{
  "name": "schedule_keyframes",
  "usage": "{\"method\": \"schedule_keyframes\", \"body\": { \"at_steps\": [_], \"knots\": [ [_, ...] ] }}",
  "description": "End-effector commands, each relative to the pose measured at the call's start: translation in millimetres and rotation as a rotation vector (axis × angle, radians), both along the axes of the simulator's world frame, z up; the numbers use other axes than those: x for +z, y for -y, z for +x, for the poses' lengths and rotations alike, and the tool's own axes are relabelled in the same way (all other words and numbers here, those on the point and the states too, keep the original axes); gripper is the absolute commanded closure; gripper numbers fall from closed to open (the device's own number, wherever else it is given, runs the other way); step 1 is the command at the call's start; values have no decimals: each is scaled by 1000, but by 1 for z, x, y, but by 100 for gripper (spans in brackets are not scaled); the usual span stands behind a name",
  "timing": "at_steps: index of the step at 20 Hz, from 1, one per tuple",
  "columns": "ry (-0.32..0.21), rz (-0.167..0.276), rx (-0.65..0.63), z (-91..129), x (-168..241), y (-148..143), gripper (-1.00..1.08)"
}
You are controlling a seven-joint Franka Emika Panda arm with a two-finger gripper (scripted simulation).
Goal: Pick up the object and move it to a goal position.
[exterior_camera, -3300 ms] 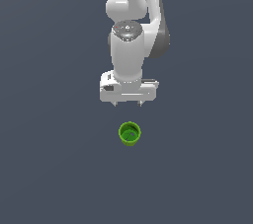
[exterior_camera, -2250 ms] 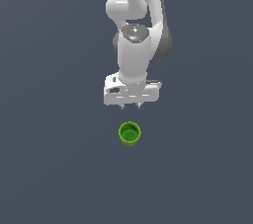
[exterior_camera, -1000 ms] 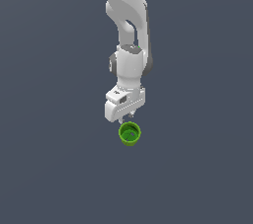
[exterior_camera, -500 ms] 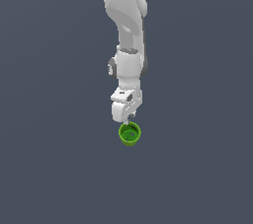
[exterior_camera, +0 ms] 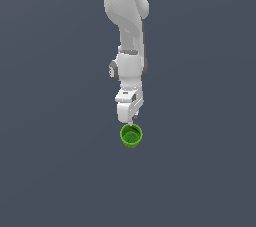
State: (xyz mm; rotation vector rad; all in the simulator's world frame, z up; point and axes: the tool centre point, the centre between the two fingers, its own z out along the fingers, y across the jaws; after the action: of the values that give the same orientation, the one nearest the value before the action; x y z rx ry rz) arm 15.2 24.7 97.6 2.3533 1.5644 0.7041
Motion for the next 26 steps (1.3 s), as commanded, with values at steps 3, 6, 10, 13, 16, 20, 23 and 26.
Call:
{"method": "schedule_keyframes", "body": {
  "at_steps": [3,6,10,13,16,20,23,26],
  "knots": [
    [1,0,4,0,0,0,-20],
    [2,0,4,2,-4,0,-20],
    [3,-2,7,7,-14,-2,-20],
    [3,-2,9,12,-22,-3,-20],
    [4,-1,9,14,-26,-3,-20],
    [4,-1,9,15,-26,-3,108],
    [4,-1,9,15,-26,-3,108],
    [4,-1,9,15,-26,-3,108]
  ]
}}
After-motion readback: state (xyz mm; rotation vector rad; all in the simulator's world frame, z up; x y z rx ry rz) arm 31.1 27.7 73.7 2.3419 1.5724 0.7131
